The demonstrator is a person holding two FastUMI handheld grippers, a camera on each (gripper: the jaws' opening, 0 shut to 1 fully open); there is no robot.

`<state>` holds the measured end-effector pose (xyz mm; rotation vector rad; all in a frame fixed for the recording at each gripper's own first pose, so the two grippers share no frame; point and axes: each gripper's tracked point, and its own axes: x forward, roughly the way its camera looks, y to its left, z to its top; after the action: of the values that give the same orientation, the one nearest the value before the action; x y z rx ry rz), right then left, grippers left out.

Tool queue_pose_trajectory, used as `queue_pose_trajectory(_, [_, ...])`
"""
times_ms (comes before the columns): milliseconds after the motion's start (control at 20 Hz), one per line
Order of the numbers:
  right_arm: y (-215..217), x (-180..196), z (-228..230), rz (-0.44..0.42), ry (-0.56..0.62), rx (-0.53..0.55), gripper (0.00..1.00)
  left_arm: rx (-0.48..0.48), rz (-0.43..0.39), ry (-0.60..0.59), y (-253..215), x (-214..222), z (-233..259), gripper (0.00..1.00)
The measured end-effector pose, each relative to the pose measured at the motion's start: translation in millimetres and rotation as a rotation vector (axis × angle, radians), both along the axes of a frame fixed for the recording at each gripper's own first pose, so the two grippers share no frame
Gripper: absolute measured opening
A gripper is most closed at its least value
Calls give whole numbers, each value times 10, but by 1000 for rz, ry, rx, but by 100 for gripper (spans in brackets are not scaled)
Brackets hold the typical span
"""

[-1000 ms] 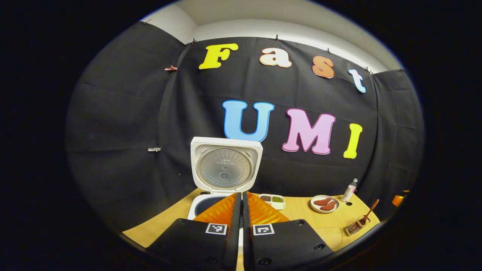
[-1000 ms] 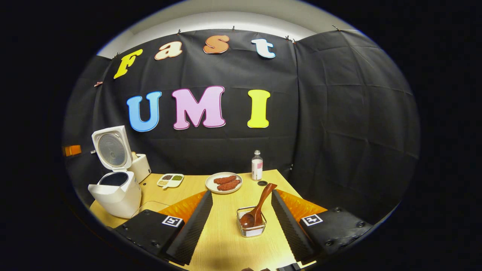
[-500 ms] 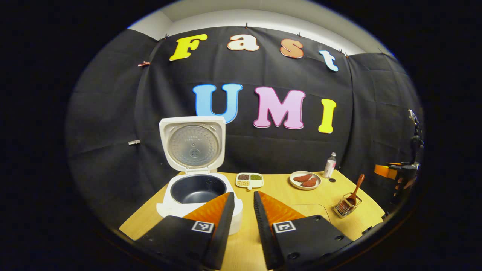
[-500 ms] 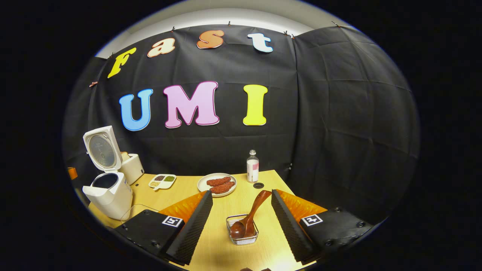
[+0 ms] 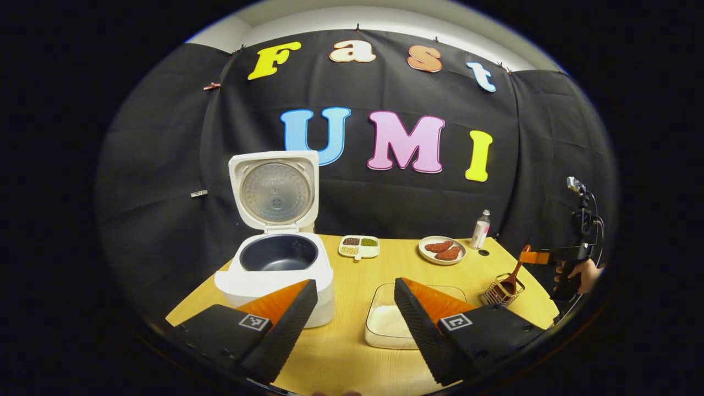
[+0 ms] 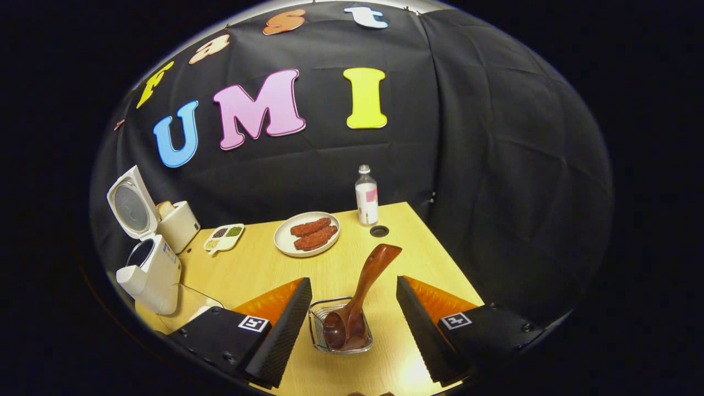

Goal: Close the left gripper, press the button to open the rice cooker; take a wooden spoon from the chopstick holder with the right hand, scoop a spoonful of rice and pour it into the rice cooker, then put the wooden spoon back into the chopstick holder.

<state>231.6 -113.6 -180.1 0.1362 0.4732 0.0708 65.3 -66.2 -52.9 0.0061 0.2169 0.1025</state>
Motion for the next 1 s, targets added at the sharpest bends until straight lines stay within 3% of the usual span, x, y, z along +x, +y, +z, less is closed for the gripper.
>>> queue_pose_trajectory(150, [39, 230, -324, 33, 71, 30, 98, 32, 58, 36, 36, -54, -105, 97])
queue_pose_trajectory(400, [179, 509, -611, 43, 164, 150, 99, 59, 88, 87, -21, -146, -260, 97])
queue_pose_trajectory(500, [182, 581, -620, 35, 168, 180, 92, 47, 95, 97, -54, -158, -309, 97])
queue_pose_trajectory(550, [183, 610, -648, 26, 178, 194, 70, 38, 95, 101, -84, -157, -350, 97])
queue_pose_trajectory(650, [165, 563, -683, 18, 208, 202, 69, 25, 87, 108, -145, -162, -416, 97])
queue_pose_trajectory(700, [123, 563, -698, -3, 213, 184, 59, 18, 80, 114, -174, -155, -456, 97])
queue_pose_trajectory(800, [36, 589, -642, -34, 193, 174, 25, 8, 71, 131, -209, -165, -567, 97])
queue_pose_trajectory(850, [40, 528, -539, -42, 196, 189, 18, 3, 68, 138, -207, -177, -613, 97])
queue_pose_trajectory(900, [58, 529, -582, -55, 198, 204, 23, -6, 65, 142, -215, -191, -643, 97])
queue_pose_trajectory(950, [52, 495, -553, -69, 204, 208, 17, -17, 60, 143, -220, -218, -671, 97])
queue_pose_trajectory(1000, [36, 477, -492, -80, 197, 214, 21, -28, 58, 141, -212, -234, -676, 97])
